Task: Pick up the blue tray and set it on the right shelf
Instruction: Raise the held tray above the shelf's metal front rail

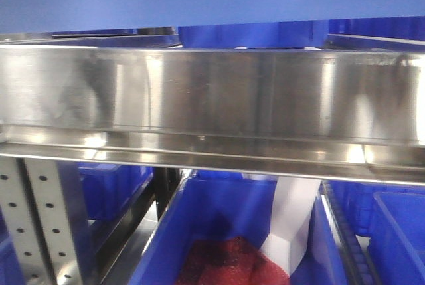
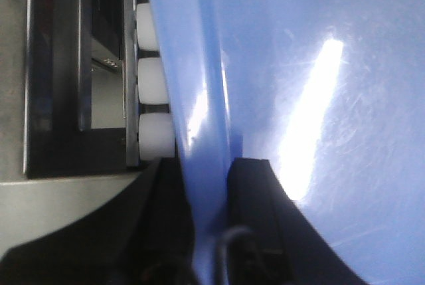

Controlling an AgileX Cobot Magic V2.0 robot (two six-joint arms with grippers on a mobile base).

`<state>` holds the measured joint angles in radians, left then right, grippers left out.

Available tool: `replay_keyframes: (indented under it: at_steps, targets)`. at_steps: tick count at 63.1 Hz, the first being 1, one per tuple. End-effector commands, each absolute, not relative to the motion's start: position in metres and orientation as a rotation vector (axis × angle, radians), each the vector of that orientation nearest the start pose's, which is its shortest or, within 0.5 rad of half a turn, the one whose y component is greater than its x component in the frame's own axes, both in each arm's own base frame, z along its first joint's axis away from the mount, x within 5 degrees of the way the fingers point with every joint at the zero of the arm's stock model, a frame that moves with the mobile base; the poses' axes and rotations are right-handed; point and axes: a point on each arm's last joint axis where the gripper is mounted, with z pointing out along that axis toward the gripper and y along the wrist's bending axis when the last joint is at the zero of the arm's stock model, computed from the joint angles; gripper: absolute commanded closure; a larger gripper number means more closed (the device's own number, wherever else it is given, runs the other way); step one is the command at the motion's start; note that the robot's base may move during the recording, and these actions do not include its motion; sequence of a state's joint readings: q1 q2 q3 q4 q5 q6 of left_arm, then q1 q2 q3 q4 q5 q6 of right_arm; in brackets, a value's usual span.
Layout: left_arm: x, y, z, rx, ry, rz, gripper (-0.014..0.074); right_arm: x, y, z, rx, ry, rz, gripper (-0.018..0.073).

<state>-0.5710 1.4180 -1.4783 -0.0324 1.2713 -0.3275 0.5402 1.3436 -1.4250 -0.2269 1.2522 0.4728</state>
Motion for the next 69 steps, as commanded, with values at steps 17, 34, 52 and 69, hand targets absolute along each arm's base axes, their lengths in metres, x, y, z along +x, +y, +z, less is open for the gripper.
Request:
replay_keyframes:
  at_steps: [17, 34, 52, 69]
  targets:
    - [0.2177, -0.1608, 0.4023, 0.408, 2.677, -0.455, 0.0645, 0.2229, 0.117, 0.406, -0.147, 2.579, 0.11, 0.0538]
    - [0.2177, -0.1608, 0.4023, 0.408, 2.677, -0.455, 0.0645, 0.2229, 0.117, 0.406, -0.147, 2.579, 0.11, 0.0538]
    - [0.2182, -0.1611, 0.4026, 0.406, 2.67, -0.459, 0.0645, 0.2229, 0.117, 0.406, -0.147, 2.579, 0.11, 0.0538]
    - [0.2224, -0.1652, 0.3999, 0.401, 2.665, -0.481, 0.0645, 0.2229, 0.117, 0.406, -0.147, 2.579, 0.11, 0.0538]
